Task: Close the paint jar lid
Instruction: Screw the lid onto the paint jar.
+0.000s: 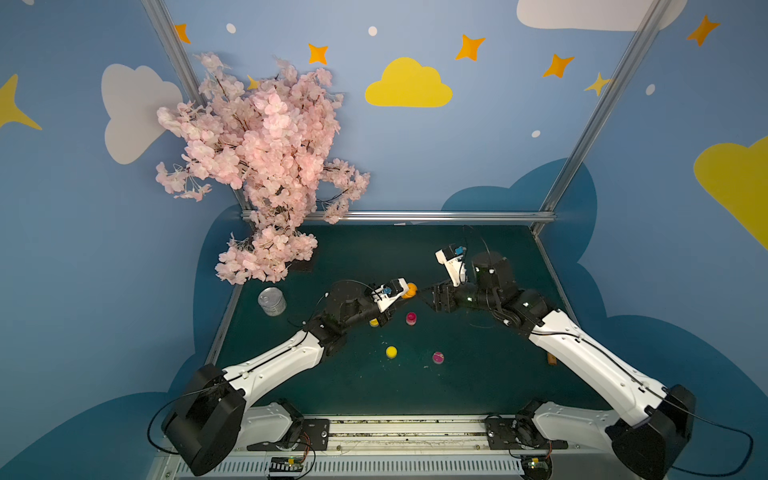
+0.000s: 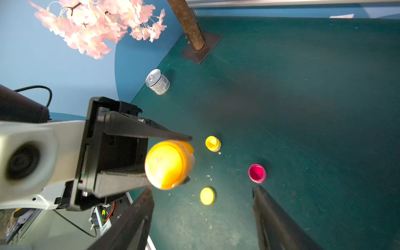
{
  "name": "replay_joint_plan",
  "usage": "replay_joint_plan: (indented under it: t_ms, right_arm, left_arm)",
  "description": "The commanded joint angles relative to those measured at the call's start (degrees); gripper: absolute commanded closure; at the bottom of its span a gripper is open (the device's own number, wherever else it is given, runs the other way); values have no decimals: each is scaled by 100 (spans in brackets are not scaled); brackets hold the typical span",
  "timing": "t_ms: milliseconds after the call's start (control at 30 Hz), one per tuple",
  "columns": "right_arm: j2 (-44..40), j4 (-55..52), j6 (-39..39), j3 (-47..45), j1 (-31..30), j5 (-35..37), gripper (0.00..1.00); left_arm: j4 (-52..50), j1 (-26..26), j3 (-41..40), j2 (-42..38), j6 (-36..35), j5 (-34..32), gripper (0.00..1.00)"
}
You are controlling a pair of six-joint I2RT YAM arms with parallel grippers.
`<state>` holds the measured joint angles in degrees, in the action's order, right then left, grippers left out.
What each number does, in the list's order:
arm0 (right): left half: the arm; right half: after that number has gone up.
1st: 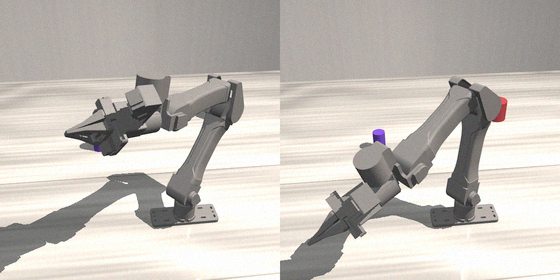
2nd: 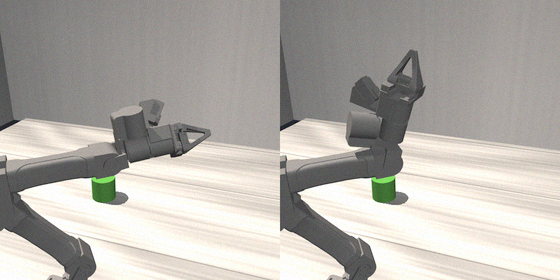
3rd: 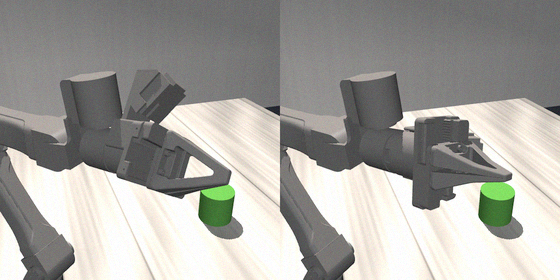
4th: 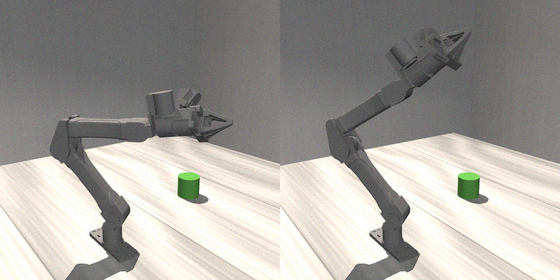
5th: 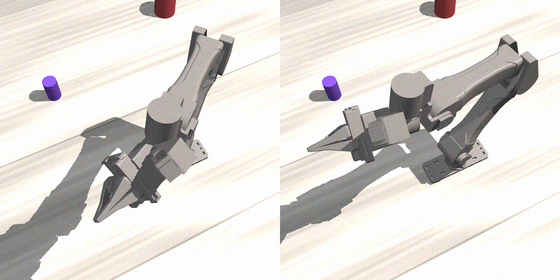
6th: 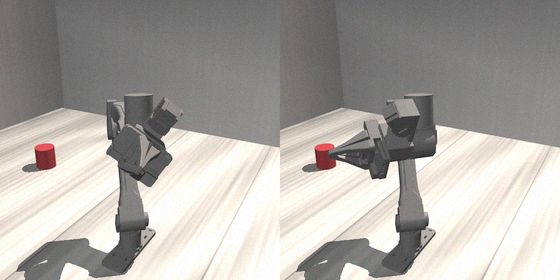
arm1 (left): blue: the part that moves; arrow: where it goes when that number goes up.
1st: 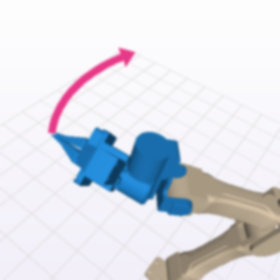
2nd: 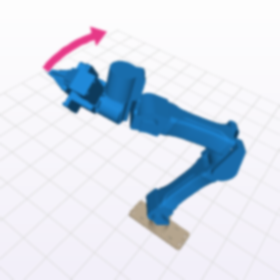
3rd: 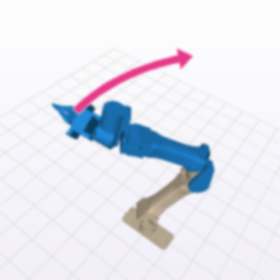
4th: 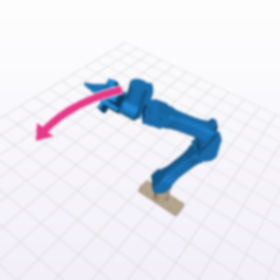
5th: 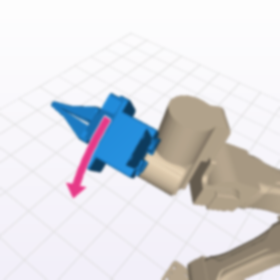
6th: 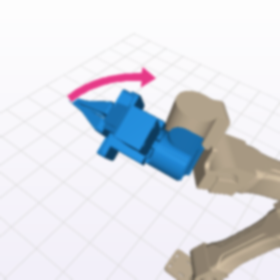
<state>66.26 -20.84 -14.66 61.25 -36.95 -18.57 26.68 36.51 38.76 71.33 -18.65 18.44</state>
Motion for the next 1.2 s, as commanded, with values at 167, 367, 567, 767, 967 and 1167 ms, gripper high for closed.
replay_joint_plan:
  t_ms: [167,367,567,767,967,1167]
  right_arm:
    - [-302,50,1887,-98,106,-1553,29]
    - [-264,561,2282,-298,109,-2277,36]
    - [31,630,2439,-202,53,-2740,43]
    - [213,647,2487,-116,-22,-2769,49]
    - [352,598,2524,-36,-93,-2809,54]
    - [352,526,2564,-35,-163,-2717,57]
  left_arm:
    - [-429,-391,41,-179,422,2250,75]
    - [-374,-479,206,-85,694,3231,75]
    - [-298,-479,266,43,750,3364,75]
    - [-275,-487,296,75,762,3368,75]
    - [-278,-484,312,56,723,3302,75]
    - [-311,-489,368,100,679,3254,75]
